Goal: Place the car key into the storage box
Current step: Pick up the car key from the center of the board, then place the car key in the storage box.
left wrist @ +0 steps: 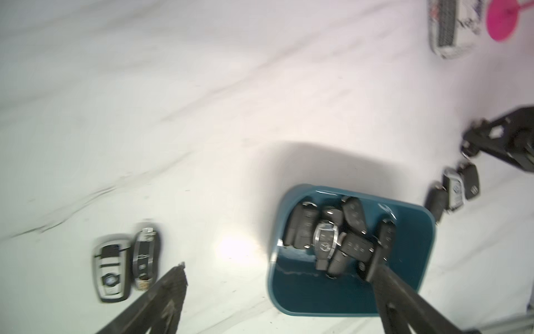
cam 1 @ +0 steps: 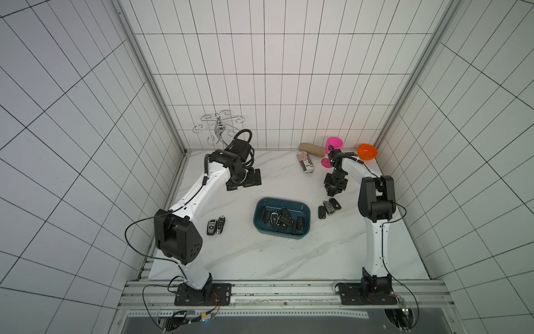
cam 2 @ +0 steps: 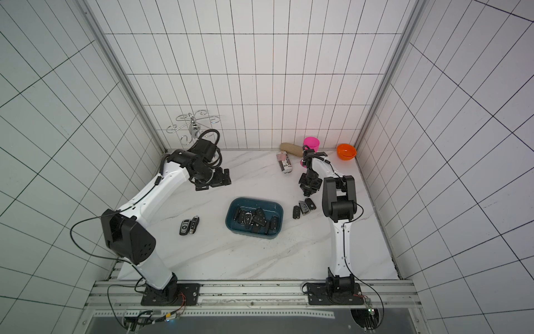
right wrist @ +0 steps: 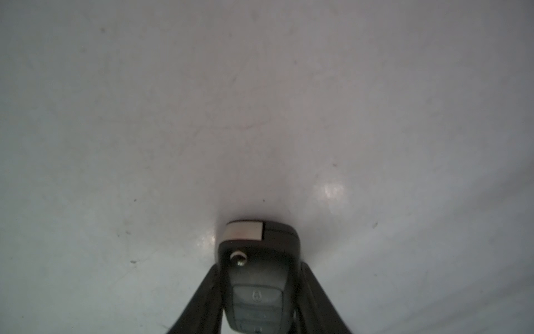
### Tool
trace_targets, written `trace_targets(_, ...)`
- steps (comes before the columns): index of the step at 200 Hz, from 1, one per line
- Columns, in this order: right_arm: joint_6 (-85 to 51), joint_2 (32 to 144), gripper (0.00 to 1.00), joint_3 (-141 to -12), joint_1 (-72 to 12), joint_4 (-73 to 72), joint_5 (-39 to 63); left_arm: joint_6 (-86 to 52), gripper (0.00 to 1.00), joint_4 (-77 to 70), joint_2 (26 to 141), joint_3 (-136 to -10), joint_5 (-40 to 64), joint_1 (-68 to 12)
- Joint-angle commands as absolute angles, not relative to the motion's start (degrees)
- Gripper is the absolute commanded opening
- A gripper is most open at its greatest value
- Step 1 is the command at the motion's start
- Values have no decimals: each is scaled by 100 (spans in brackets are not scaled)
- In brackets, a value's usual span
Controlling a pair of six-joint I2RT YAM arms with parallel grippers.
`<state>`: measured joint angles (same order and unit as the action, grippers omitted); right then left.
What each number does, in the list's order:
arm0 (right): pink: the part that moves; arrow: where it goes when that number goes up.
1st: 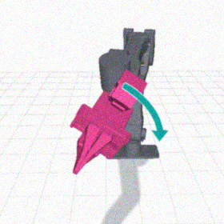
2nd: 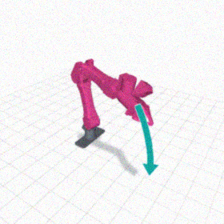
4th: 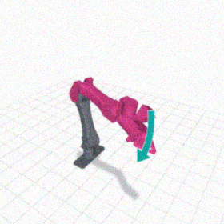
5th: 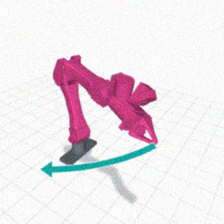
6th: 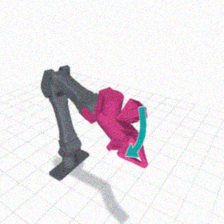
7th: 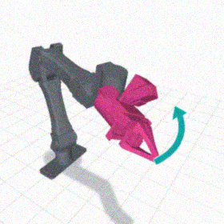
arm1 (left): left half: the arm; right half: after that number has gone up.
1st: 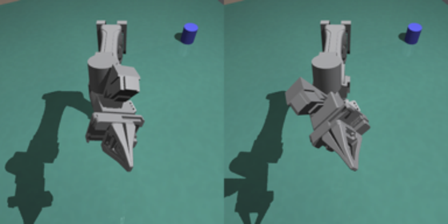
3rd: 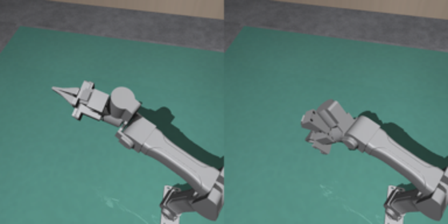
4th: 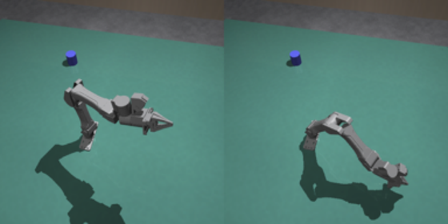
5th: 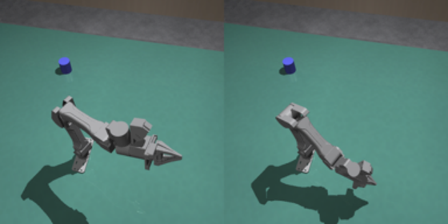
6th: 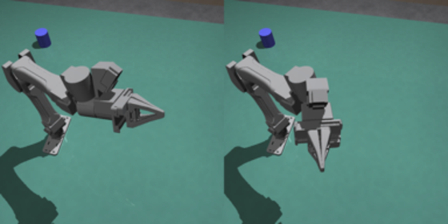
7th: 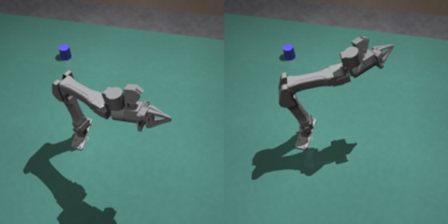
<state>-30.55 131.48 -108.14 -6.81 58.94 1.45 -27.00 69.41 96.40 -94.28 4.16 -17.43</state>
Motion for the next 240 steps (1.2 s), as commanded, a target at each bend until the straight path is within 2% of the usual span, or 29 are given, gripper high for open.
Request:
trace_targets(1, -3041, 13296, 27, -10844, -759, 6076, 140, -2676, 98, 6632, 9524, -8709, 251, -1306)
trace_targets(10, -3033, 13268, 22, -10803, -768, 6065, 94, -2687, 98, 6574, 9516, -8506, 290, -1148)
trace_targets(22, -3017, 13238, 20, -10742, -785, 6052, 7, -2713, 98, 6523, 9555, -8319, 206, -1020)
trace_targets(34, -2997, 13184, 11, -10699, -799, 6045, -102, -2736, 98, 6410, 9586, -8129, 159, -935)
trace_targets(42, -2990, 13133, 9, -10674, -828, 6043, -215, -2820, 98, 6361, 9608, -8036, 97, -865)
trace_targets(78, -2953, 12621, 9, -10624, -997, 6034, -725, -2822, 98, 6083, 9751, -7701, 427, -570)
trace_targets(128, -2826, 11516, 9, -10568, -1521, 6102, -932, -2794, 98, 5951, 9818, -7505, 334, -377)
trace_targets(188, -2720, 10794, 10, -10210, -2659, 6260, -339, -2777, 98, 5783, 9940, -7277, 399, -275)
trace_targets(240, -2350, 10362, 11, -9260, -3546, 5579, 378, -2748, 98, 5663, 9936, -7184, 611, -189)
